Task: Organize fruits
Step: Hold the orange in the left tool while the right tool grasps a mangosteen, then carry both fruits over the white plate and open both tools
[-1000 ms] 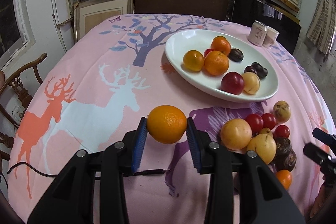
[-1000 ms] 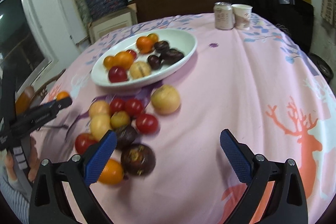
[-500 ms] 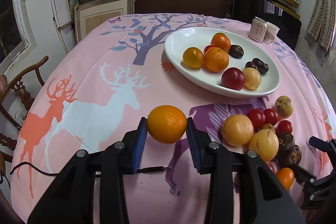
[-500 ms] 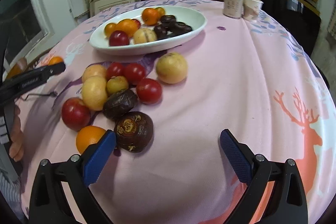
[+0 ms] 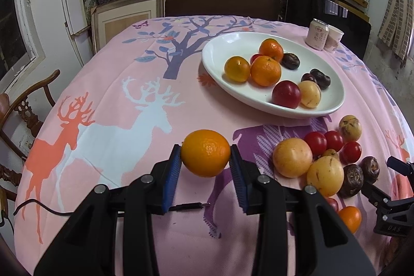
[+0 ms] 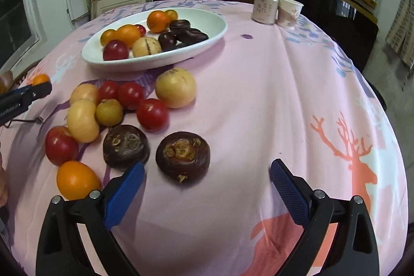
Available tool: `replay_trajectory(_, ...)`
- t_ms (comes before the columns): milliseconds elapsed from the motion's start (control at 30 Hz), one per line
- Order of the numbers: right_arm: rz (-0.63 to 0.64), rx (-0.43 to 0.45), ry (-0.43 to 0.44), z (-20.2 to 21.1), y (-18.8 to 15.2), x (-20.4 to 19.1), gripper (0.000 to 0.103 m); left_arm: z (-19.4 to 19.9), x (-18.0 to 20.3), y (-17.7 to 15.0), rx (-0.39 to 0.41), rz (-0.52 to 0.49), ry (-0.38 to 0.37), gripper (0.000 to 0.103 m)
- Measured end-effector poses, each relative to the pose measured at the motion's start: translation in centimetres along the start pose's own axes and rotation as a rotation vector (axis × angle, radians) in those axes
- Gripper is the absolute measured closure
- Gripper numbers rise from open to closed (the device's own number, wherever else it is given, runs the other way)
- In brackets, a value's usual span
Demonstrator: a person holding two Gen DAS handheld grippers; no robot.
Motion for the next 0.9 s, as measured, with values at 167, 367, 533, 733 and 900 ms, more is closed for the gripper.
replay_trajectory(167, -0.029, -0.014, 0.036, -0.2, -0.2, 0.4, 0.022, -0.1, 0.3, -0.1, -0.006, -0.008, -0.005, 0.066)
replay_trajectory(367, -0.002, -0.015, 0.044, -0.3, -0.1, -0.4, 0.030, -0.6, 0.8, -0.4, -0.031, -0.025, -0.021, 0.066)
replay_trajectory(533, 0.024, -0.012, 0.050, -0.4, 0.1, -1.1, 0.035, -1.1, 1.2, -0.7, -0.050, -0.039, -0.020, 0.066)
replay_trajectory(733, 0.019, 0.002, 0.065, -0.1, 0.2, -1.1, 0.061, -1.6, 1.3, -1.0, -0.070, -0.047, -0.017, 0.066)
replay_trajectory(900, -0.011, 0.002, 0.086, 0.0, 0.3, -0.6, 0.061, -1.8, 1.4, -1.1, -0.076, -0.050, -0.026, 0.066)
Point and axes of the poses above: each gripper's, at about its wrist camera, not at the fingertips, and z roughly against the way its jaws point, x to its right, y to its top, the point moved 10 cm from there along -z, roughly the way its jaws point, and after that the axes turned 9 degrees about -x, right-handed, at the moved point
